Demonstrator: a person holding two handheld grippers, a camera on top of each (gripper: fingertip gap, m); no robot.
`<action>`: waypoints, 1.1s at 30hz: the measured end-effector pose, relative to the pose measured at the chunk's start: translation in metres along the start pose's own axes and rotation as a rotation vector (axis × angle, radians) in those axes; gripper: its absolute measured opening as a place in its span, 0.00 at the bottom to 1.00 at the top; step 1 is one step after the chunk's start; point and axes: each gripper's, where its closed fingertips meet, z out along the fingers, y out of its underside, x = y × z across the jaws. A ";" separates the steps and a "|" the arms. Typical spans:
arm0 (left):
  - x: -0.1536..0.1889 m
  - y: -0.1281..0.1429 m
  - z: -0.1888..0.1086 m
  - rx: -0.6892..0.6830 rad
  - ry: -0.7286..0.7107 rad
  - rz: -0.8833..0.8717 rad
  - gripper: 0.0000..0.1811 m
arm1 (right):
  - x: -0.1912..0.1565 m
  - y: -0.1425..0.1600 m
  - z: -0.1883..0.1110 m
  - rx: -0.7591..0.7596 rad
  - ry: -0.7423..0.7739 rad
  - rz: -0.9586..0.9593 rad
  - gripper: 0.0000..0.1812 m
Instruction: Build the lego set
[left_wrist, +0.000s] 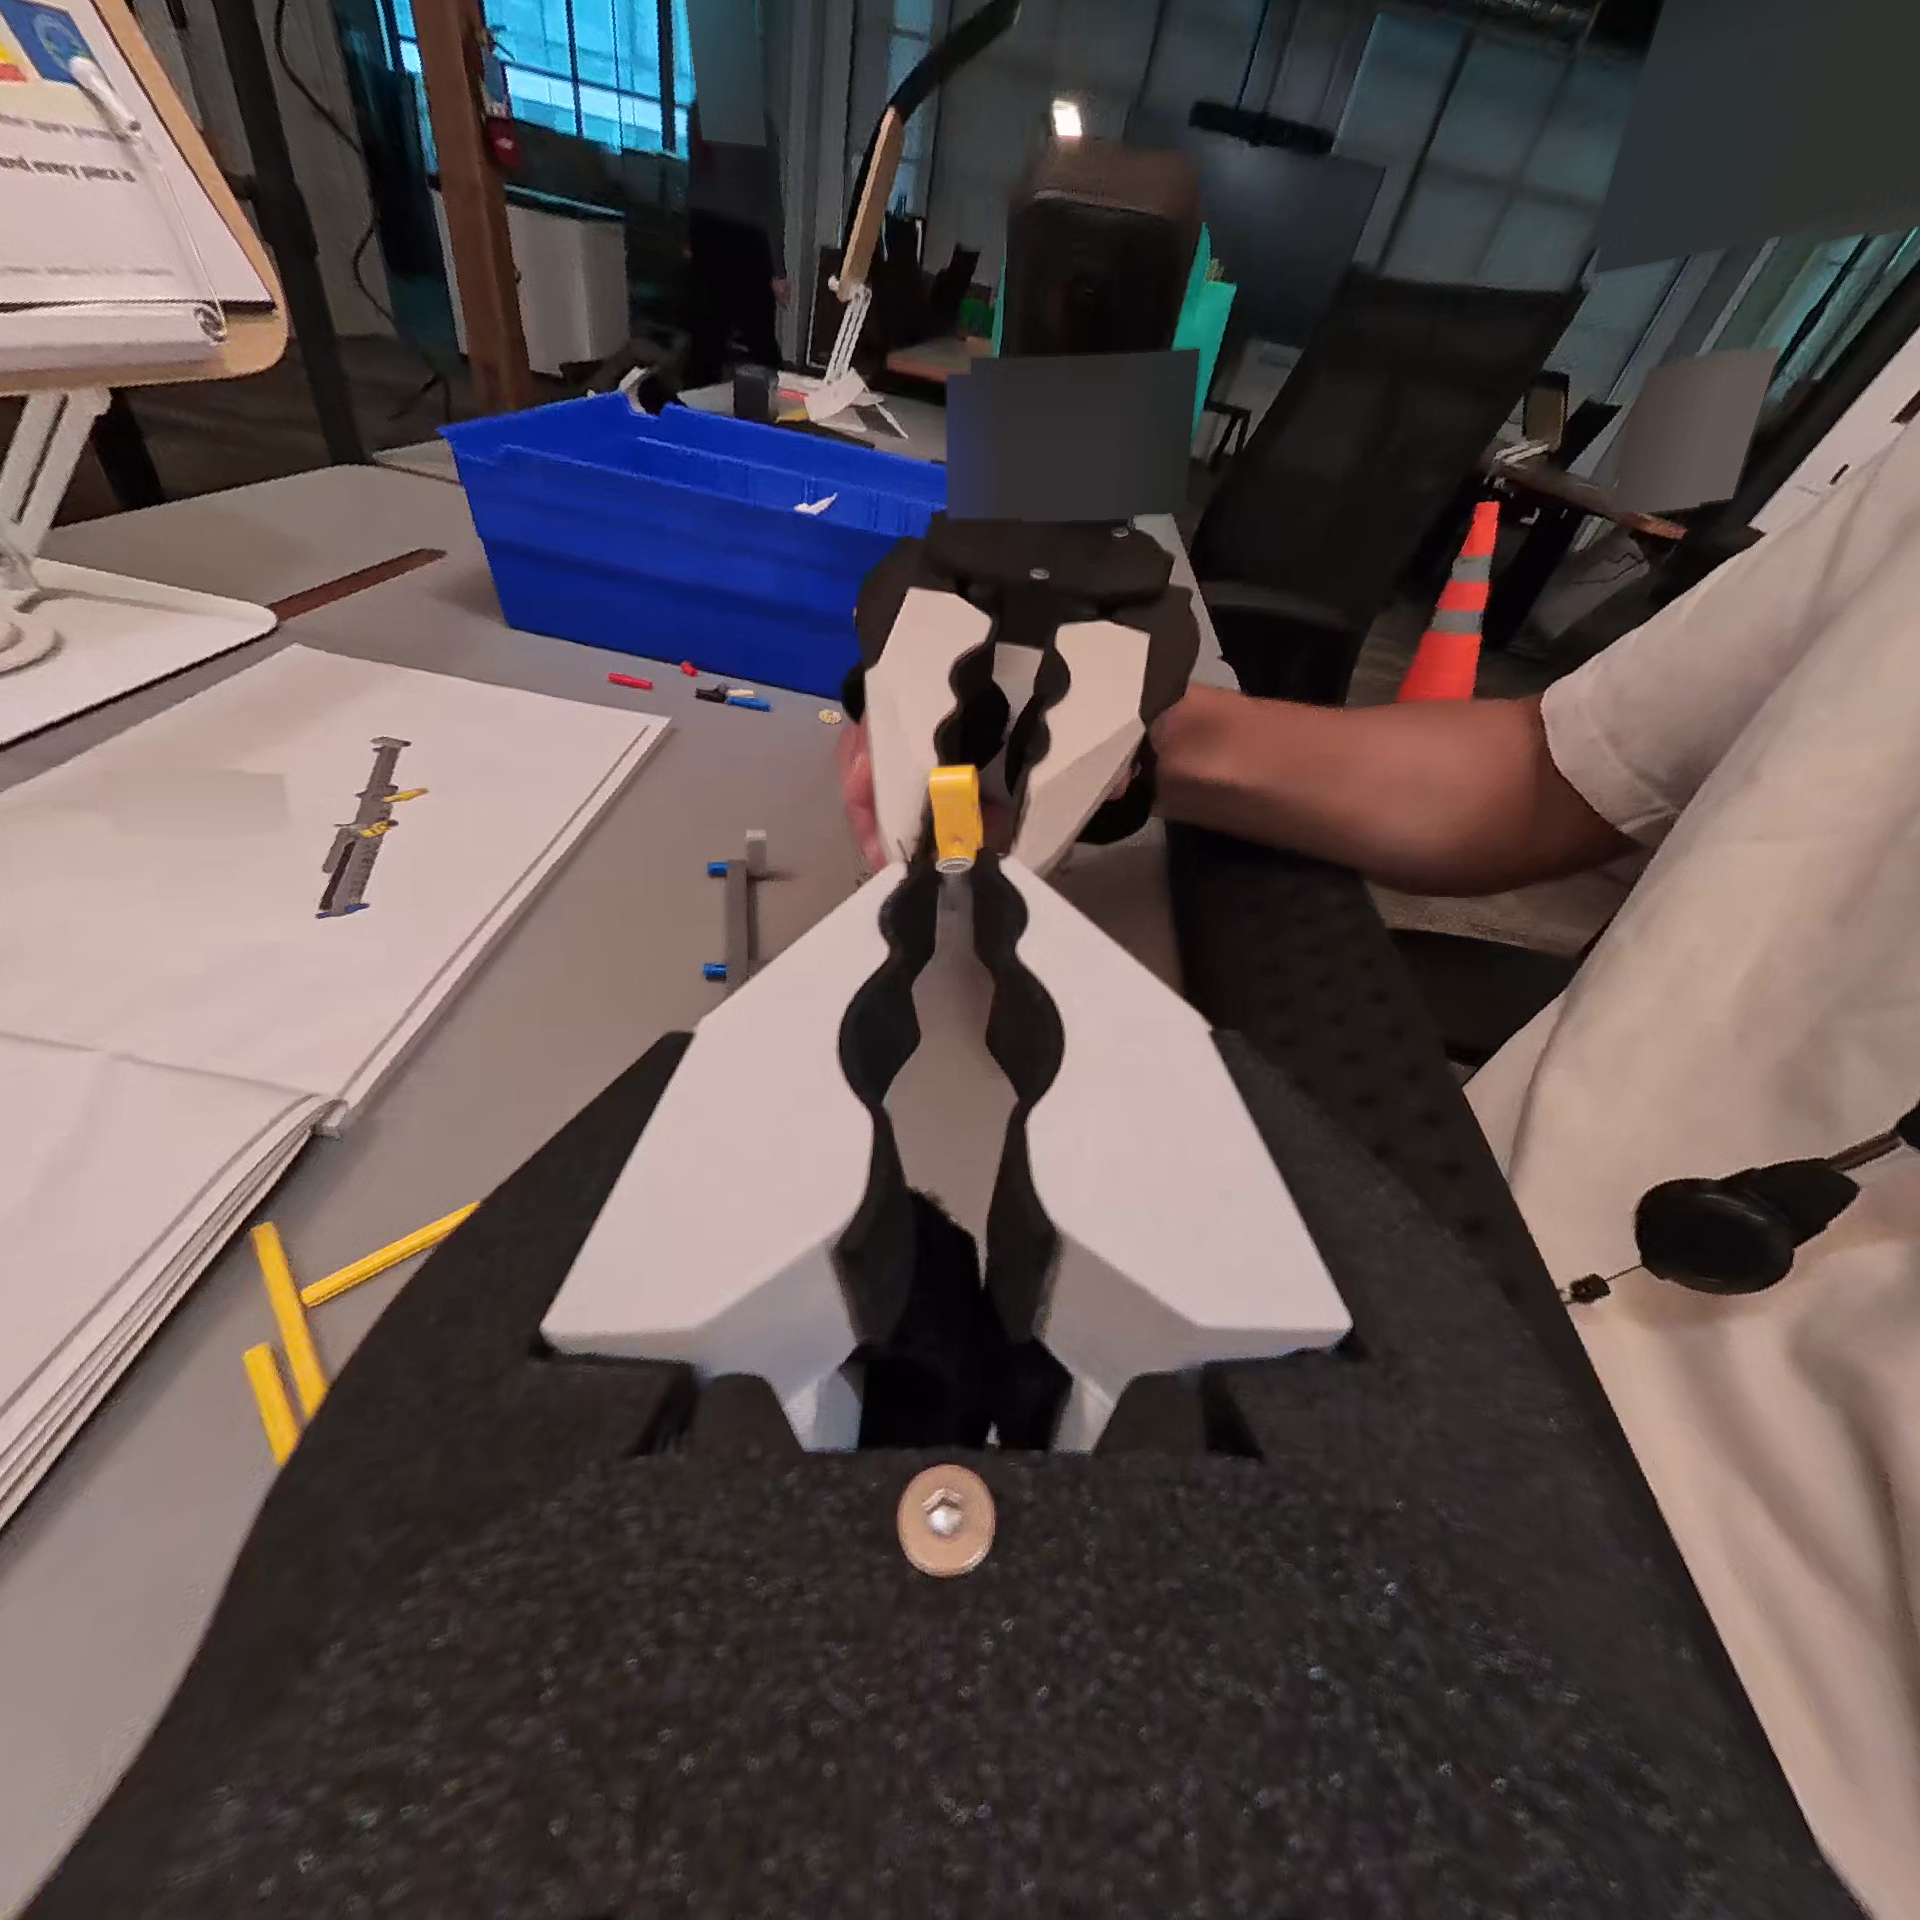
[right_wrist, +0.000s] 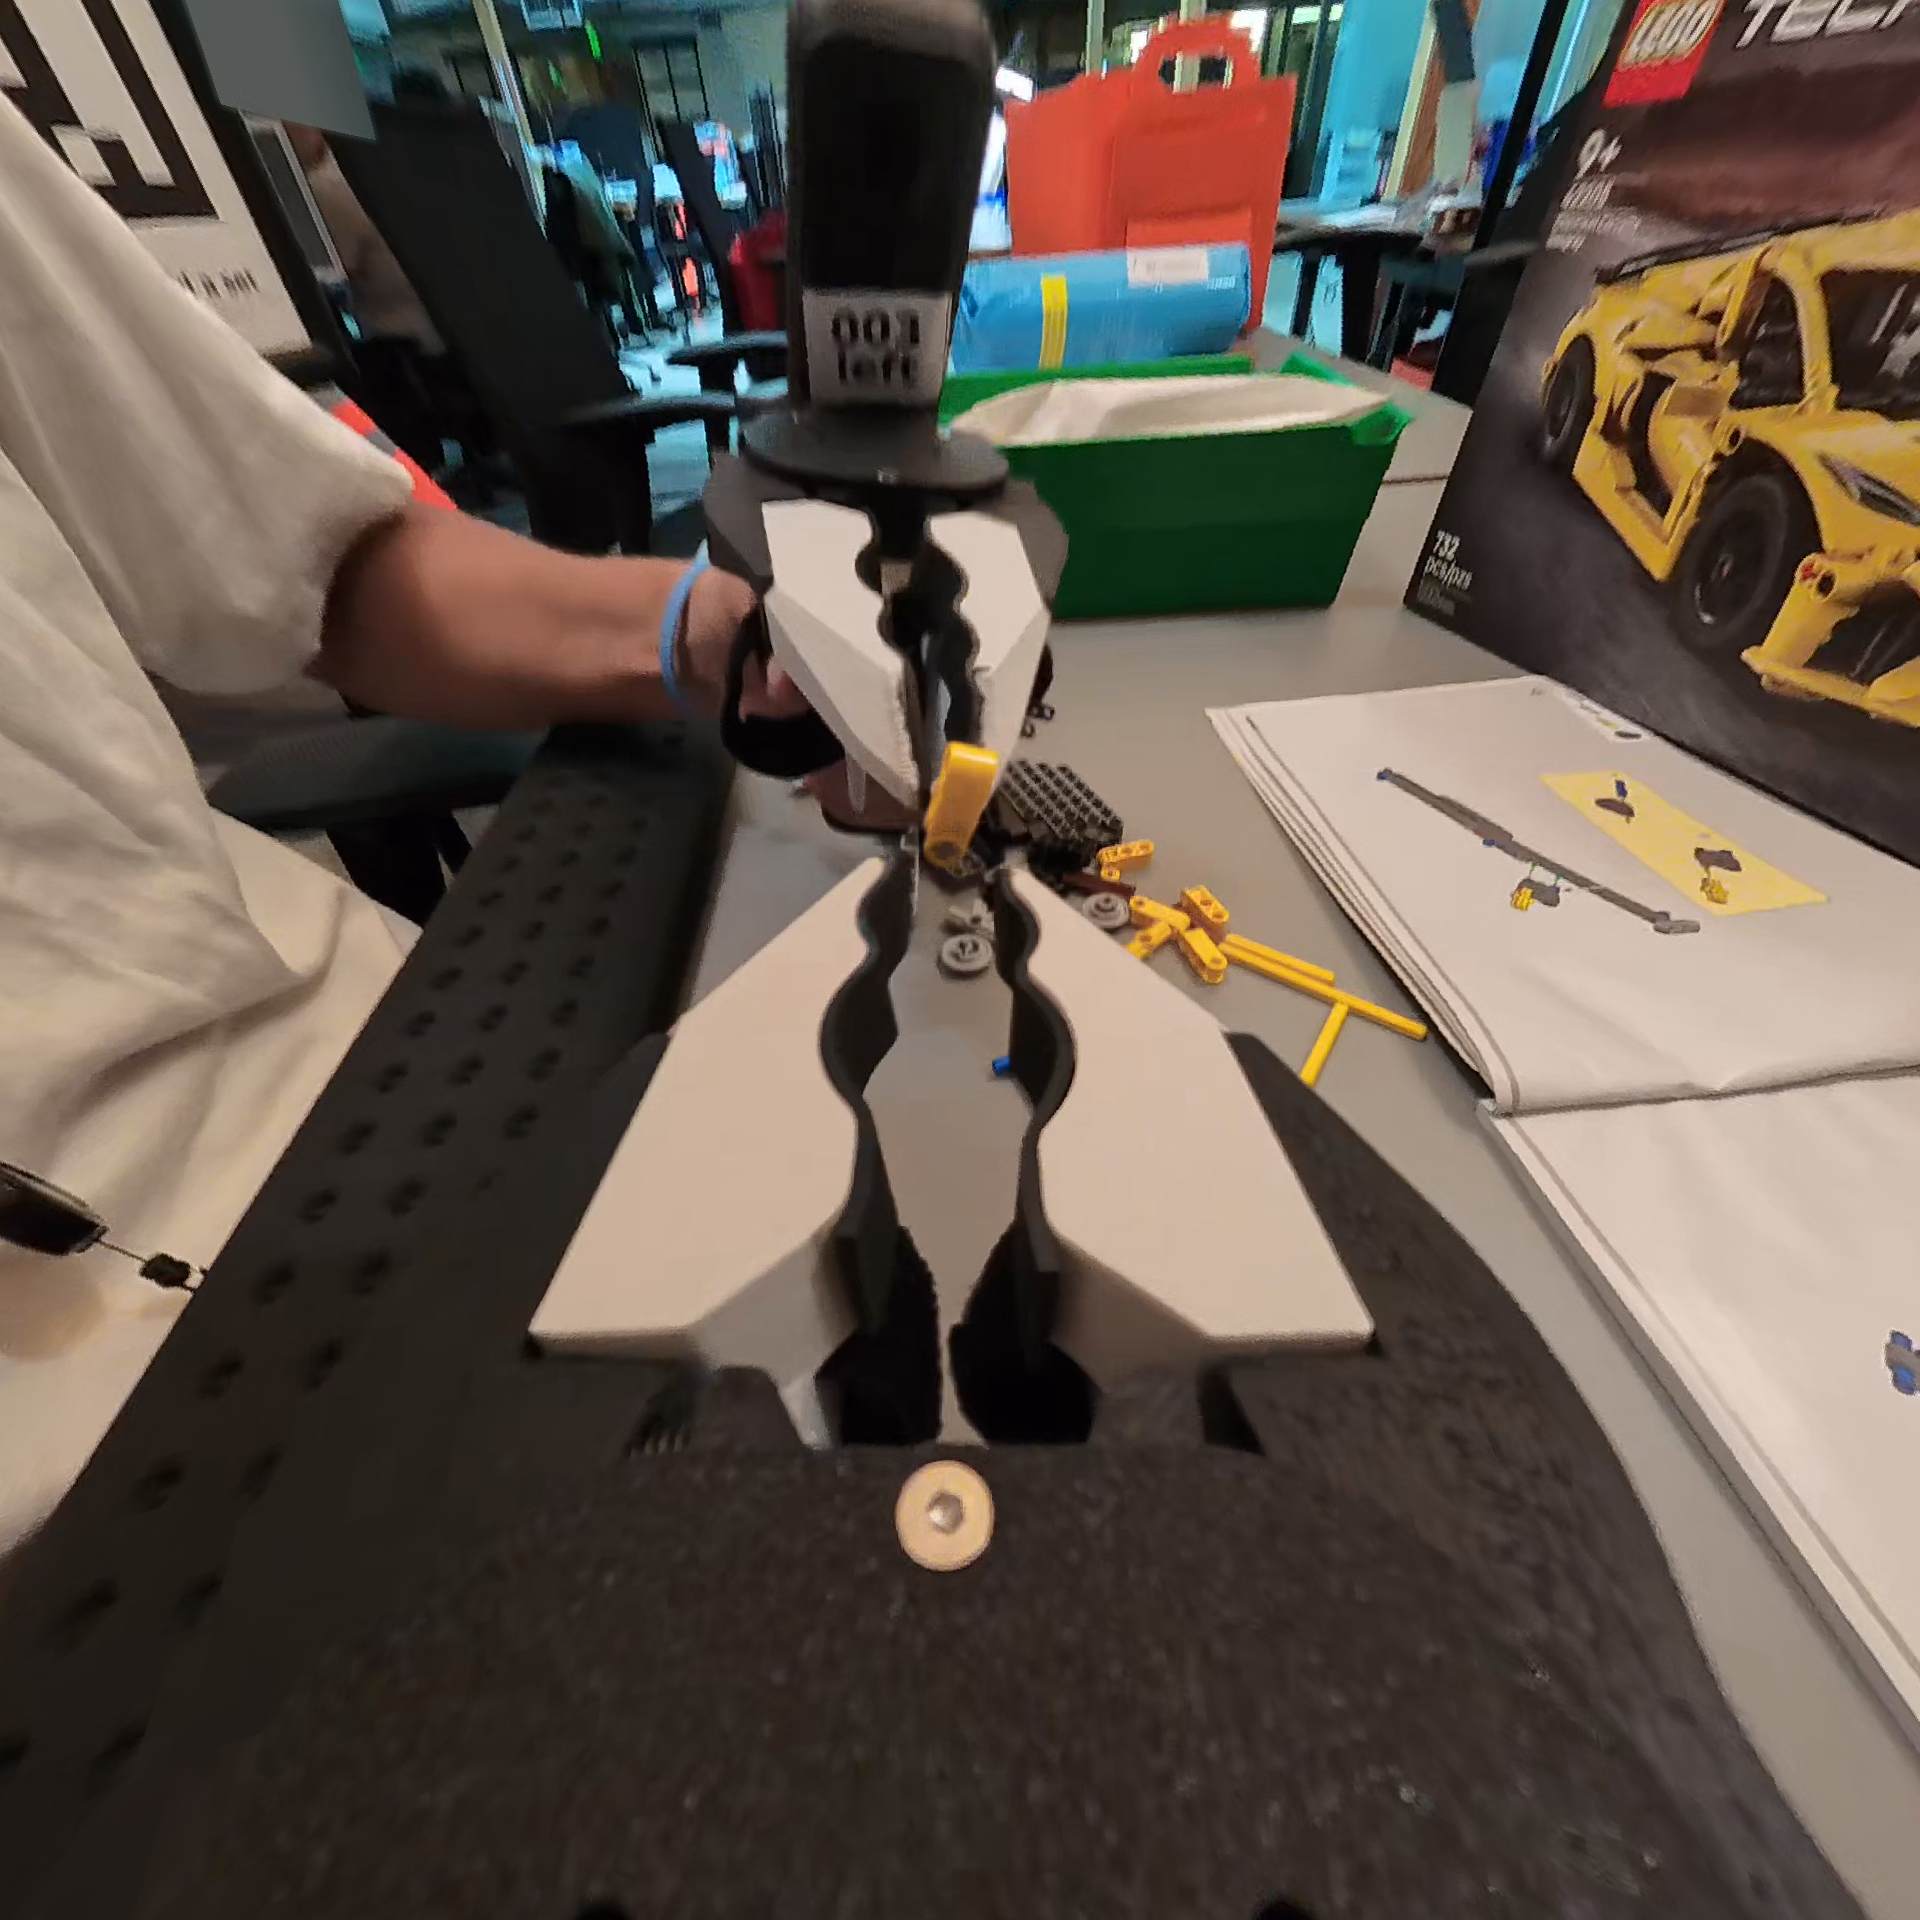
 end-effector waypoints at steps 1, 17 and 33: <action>0.001 -0.001 0.001 0.008 0.006 0.002 0.03 | 0.000 -0.003 -0.002 0.022 -0.006 0.012 0.07; 0.006 0.003 0.007 -0.021 -0.010 0.147 0.07 | -0.007 -0.013 -0.007 0.088 -0.113 0.116 0.04; -0.041 0.032 0.010 -0.513 -0.640 1.231 0.03 | 0.015 0.018 0.008 -0.040 -0.045 0.299 0.04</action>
